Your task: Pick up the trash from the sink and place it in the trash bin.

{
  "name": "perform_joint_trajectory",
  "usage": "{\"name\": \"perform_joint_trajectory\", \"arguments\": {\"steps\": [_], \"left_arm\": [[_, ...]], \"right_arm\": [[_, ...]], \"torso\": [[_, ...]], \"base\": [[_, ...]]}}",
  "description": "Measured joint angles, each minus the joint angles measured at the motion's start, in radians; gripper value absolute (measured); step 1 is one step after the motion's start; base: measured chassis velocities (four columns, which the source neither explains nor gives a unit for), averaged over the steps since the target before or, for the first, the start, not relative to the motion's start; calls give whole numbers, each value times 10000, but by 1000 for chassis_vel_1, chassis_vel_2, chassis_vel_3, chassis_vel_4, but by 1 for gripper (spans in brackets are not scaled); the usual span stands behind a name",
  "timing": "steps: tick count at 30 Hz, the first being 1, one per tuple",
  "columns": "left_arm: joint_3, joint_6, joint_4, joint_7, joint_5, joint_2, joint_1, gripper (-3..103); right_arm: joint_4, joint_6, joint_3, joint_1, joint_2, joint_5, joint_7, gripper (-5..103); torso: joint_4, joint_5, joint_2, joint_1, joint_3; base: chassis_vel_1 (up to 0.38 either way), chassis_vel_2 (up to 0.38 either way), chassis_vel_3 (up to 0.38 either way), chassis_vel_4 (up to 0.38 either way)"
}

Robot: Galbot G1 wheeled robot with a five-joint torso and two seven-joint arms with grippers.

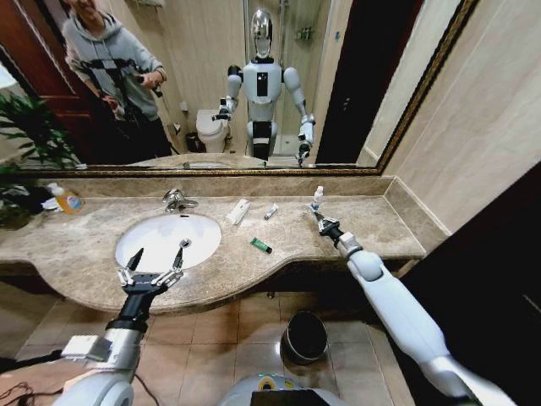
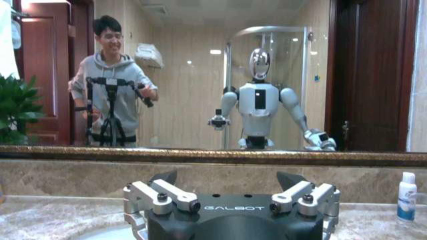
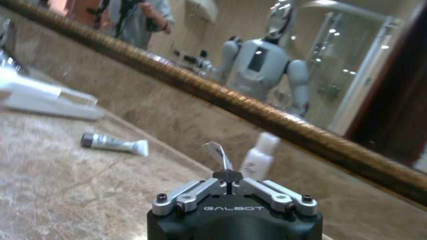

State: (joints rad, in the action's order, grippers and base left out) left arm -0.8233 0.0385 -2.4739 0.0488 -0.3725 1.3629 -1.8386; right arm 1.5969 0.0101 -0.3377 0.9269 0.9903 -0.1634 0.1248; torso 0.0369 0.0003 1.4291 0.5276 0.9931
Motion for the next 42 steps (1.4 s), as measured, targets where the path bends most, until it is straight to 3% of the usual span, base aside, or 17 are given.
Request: {"name": "perform_joint_trajectory", "arguments": {"steps": [3,9,11,12,15,16,20,24,27,31,36,42], "left_arm": [[0,0,0,-1,0,0,0,100],[0,0,0,0,0,0,0,100],[0,0,0,0,0,1,0,100],[0,0,0,0,0,1,0,100],[0,0,0,-1,0,1,0,100],[0,0,0,-1,0,1,0,100],[0,0,0,1,0,1,0,100],[1,0,0,0,0,0,0,100],[0,0,0,0,0,1,0,100],[0,0,0,0,0,1,0,100],[0,0,0,0,0,0,0,100],[0,0,0,1,0,0,0,100]], "right_arm": [[1667,-381,-916,1191,-476,-1000,-175,0],[3593,-557,-2430,3403,-472,-1881,-364,0],[4470,-517,-3348,4824,-2,-2216,-429,0],[4470,-517,-3348,4824,-2,-2216,-429,0],[5317,50,-4589,6871,801,-2432,-400,0],[5317,50,-4589,6871,801,-2432,-400,0],[5475,1272,-5264,8703,1712,-2317,-183,0],[5164,1854,-5108,9189,2199,-1999,-212,0],[4640,2595,-4569,9681,2943,-1221,-203,0],[3609,3087,-3980,9750,3273,-629,-192,0],[2011,3159,-3293,9242,3207,-267,-221,0],[-1493,2686,-1809,6736,3365,508,-444,0]], "torso": [[0,-2,0,-1,0],[0,-6,1,-1,-1],[-1,-1,1,-1,-1],[-1,-1,1,-1,-1],[-1,1,1,-2,-2],[-1,1,1,-2,-2],[-3,-4,2,-3,-3],[-1,-3,1,-2,-2],[0,-6,2,-1,-2],[-1,-4,2,-2,-1],[-3,-4,2,-2,0],[3,0,0,0,0]], "base": [[0,0,0,0],[0,0,0,0],[0,0,0,0],[0,0,0,0],[0,0,0,0],[0,0,0,0],[0,0,0,0],[0,0,0,0],[0,0,0,0],[0,0,0,0],[0,0,0,0],[0,0,0,0]]}}
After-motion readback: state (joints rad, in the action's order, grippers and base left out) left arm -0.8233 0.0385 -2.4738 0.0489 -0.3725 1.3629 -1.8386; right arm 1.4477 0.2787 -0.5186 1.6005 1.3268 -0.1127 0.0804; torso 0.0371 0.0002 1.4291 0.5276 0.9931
